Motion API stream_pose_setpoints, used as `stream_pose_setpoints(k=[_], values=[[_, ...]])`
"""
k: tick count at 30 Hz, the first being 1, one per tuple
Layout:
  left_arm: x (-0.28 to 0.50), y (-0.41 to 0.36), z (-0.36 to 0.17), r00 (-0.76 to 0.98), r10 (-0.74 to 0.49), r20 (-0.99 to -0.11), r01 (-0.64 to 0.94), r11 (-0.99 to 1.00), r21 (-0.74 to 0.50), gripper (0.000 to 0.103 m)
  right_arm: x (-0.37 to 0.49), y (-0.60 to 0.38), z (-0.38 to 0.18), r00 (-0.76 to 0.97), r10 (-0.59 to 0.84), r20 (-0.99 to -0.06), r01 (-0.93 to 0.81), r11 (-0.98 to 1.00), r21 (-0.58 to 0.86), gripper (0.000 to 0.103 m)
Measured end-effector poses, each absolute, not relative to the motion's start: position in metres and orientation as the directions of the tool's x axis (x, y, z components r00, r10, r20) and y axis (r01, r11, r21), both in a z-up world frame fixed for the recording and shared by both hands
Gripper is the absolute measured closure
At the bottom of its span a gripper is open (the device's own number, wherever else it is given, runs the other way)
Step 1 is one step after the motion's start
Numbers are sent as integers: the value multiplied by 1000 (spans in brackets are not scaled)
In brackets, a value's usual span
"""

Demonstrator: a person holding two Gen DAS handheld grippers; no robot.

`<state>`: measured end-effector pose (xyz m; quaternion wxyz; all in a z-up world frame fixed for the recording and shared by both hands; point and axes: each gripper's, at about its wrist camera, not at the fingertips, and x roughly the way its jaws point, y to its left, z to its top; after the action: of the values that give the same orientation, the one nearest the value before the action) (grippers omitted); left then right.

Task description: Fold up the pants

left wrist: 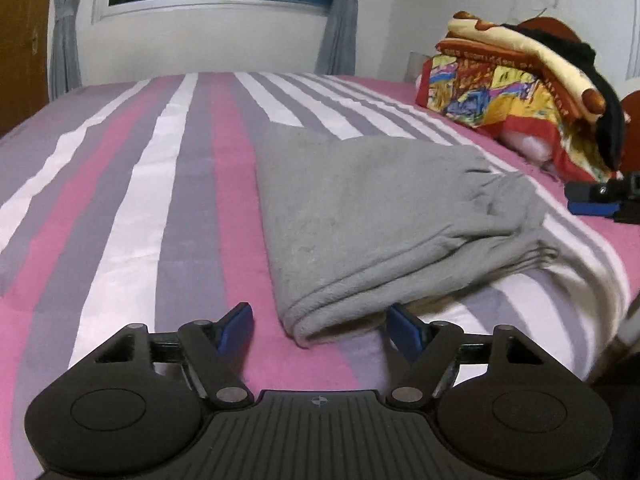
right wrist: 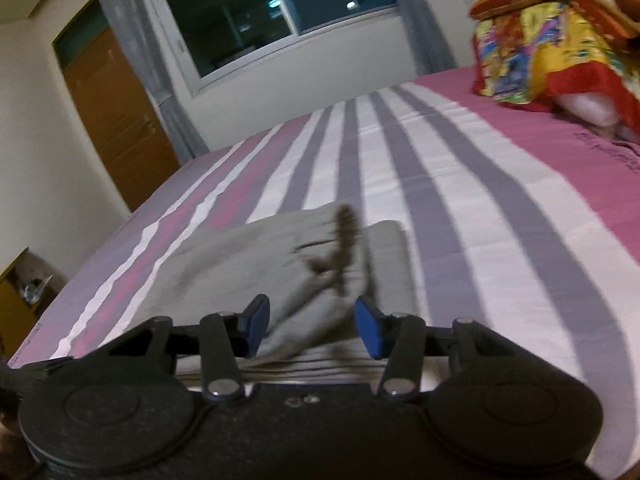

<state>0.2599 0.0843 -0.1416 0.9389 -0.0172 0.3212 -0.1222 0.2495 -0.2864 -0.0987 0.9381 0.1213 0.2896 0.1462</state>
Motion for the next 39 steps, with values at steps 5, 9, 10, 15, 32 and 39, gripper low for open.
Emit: stream_pose_setpoints(k=[5,9,10,15,32,39], values=[[277,87,-144,778,-241,-581,192,971,-145,29,267,-269,-102,767,359,-532,-203,922,329,58],[276,96,-152,793,-262,-550,202,965,-170,35,288,-258,-113,727,359,-586,-162,918,361,59],[277,99,-154,795,-266,-545,196,963,-184,36,293,-255,-117,715,348,-606,-141,921,363,60],[284,98,-152,800,-297,-522,196,951,-239,51,314,-240,-115,704,333,-627,-136,930,340,79],[295,87,-171,787,-263,-558,138,957,-256,55,275,-285,-124,723,381,-576,-84,876,475,70],[296,87,-172,786,-262,-560,138,957,-254,55,253,-313,-122,744,397,-537,27,785,618,58]])
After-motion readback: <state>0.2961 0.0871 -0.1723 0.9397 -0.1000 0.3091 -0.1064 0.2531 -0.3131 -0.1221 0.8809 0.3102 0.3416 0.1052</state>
